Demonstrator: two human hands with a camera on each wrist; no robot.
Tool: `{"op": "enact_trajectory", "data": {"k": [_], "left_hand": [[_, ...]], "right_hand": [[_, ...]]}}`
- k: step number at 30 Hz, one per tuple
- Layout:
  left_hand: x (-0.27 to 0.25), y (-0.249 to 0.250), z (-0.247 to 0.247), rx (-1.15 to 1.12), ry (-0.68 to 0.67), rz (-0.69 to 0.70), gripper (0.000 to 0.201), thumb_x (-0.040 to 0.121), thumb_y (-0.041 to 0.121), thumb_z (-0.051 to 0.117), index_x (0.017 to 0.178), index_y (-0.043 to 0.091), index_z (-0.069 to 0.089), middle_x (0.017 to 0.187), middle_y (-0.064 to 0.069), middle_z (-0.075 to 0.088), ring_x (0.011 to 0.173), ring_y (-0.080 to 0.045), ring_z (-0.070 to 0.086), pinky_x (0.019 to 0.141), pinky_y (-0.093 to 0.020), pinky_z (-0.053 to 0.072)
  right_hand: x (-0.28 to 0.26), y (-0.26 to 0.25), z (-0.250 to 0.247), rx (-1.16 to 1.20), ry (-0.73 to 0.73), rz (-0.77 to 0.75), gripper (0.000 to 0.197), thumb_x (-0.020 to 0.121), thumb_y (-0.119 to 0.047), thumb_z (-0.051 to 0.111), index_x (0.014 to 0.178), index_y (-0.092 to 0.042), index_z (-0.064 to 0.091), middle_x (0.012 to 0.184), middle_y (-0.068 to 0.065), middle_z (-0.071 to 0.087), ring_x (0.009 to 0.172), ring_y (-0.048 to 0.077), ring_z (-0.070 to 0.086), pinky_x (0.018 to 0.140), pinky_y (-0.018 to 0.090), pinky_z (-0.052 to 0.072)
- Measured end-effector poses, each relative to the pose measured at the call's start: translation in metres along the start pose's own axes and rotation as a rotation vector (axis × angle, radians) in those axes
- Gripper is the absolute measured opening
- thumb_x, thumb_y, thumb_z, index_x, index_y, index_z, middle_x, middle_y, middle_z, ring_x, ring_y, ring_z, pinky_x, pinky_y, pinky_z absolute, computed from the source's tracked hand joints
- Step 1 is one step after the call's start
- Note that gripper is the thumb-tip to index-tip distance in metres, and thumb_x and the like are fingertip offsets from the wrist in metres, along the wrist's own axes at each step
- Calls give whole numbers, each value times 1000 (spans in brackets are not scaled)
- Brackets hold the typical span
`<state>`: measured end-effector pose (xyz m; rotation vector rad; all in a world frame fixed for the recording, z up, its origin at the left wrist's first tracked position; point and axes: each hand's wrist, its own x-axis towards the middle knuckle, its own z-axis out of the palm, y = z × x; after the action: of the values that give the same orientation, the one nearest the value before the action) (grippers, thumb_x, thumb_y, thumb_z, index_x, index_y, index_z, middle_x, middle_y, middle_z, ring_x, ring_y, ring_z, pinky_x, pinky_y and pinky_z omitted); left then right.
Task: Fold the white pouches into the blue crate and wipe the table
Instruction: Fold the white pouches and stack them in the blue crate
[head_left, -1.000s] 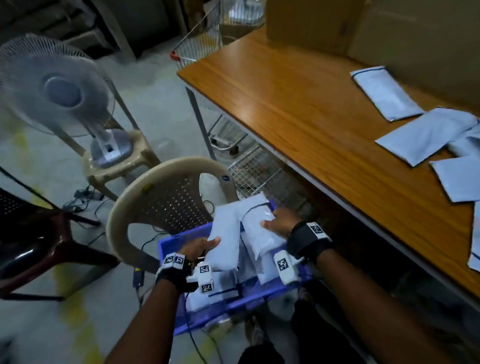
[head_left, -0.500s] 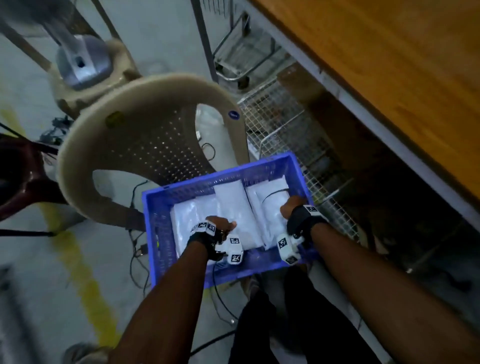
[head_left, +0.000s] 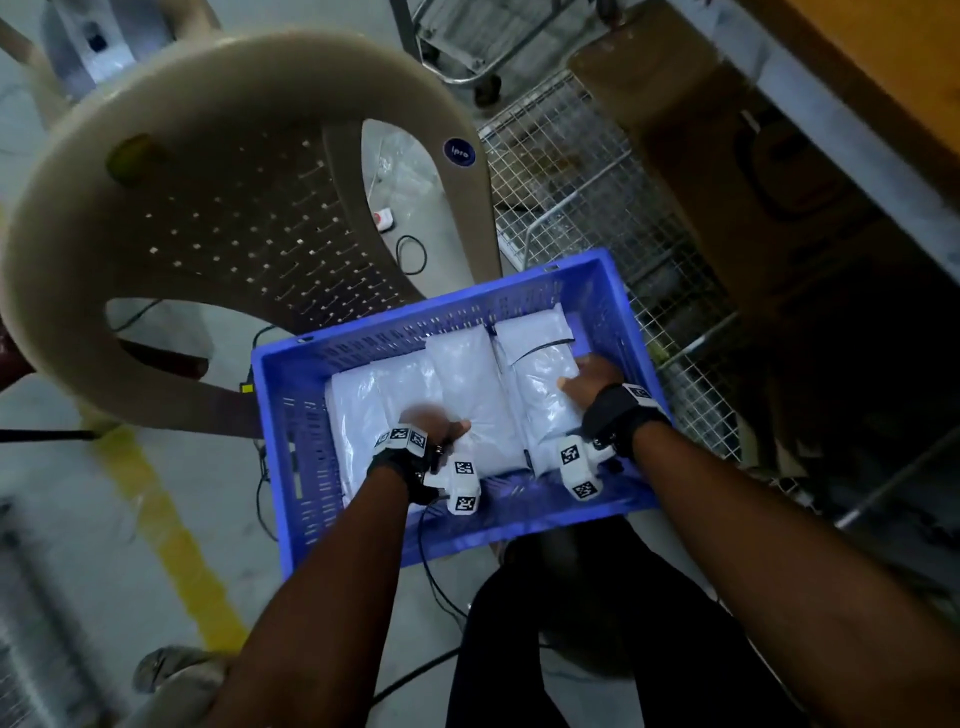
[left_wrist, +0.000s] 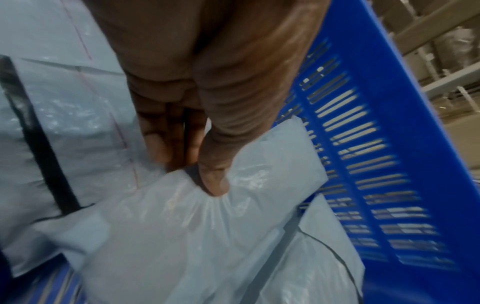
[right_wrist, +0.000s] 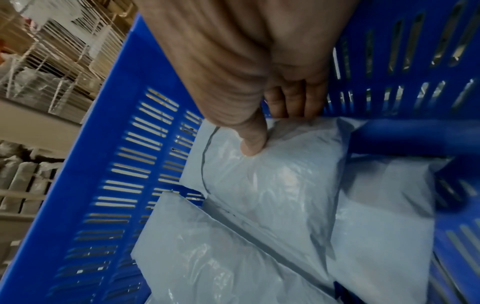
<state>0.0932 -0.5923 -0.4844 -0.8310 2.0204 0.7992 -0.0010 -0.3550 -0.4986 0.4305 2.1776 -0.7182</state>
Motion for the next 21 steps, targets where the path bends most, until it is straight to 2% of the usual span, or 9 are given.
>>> {"op": "enact_trajectory", "data": {"k": [2,4,5,7,9,10,12,17,21], "left_hand": [[0,-3,-2,-173,107,-15,36,78,44,80,92,14,66,96,-11,68,94,-27,66,78,-27,51],[2,-1,-2,-375,351,61,48,62,30,93,94,20,59,103,-10,63,94,-27,64,75,-26,48],[1,5,-1,-401,405,127,51,59,24,94,96,21,59,109,-10,58,96,-25,61,76,-26,46],[-2,17,1,-325,378,240,58,60,16,94,107,23,62,119,-8,46,107,-24,54,89,-27,46],[0,25,8,-171,279,281,76,61,14,93,128,27,59,131,-8,35,126,-27,42,108,-30,39],[2,26,11,-92,240,285,86,62,14,92,137,30,53,137,-8,30,132,-28,36,112,-30,34],[8,26,20,1,190,253,96,64,16,92,145,34,45,144,-7,22,136,-27,28,112,-25,28],[20,29,29,28,218,256,98,63,18,93,147,33,44,143,-4,20,137,-23,25,109,-19,25],[24,30,27,51,226,266,98,63,21,93,147,33,44,143,-4,21,138,-22,25,111,-22,26]], "right_hand": [[-10,-1,-5,61,59,-16,69,82,-28,74,142,-9,46,142,11,52,129,29,51,105,31,40],[-19,-6,-7,114,136,-87,73,80,-23,78,143,-10,43,142,10,52,130,29,50,105,31,39],[-23,-10,-6,106,162,-137,76,78,-22,80,144,-12,43,141,11,51,130,30,50,105,33,39],[-26,-20,2,17,147,-214,84,77,-22,81,148,-20,37,146,15,43,133,33,44,110,38,37],[-25,-27,12,-133,60,-241,93,78,-25,79,153,-33,24,155,16,27,140,36,33,113,47,33],[-23,-28,16,-195,3,-223,95,80,-25,78,154,-37,18,159,15,17,143,37,27,113,50,32],[-17,-25,21,-276,-48,-203,98,83,-24,76,154,-42,11,162,14,5,146,37,19,114,53,29],[-14,-20,25,-327,34,-228,94,77,-32,81,151,-45,24,155,14,17,142,37,18,112,51,29],[-11,-23,28,-330,48,-245,94,73,-38,84,149,-46,29,145,12,23,137,35,20,109,49,30]]}}
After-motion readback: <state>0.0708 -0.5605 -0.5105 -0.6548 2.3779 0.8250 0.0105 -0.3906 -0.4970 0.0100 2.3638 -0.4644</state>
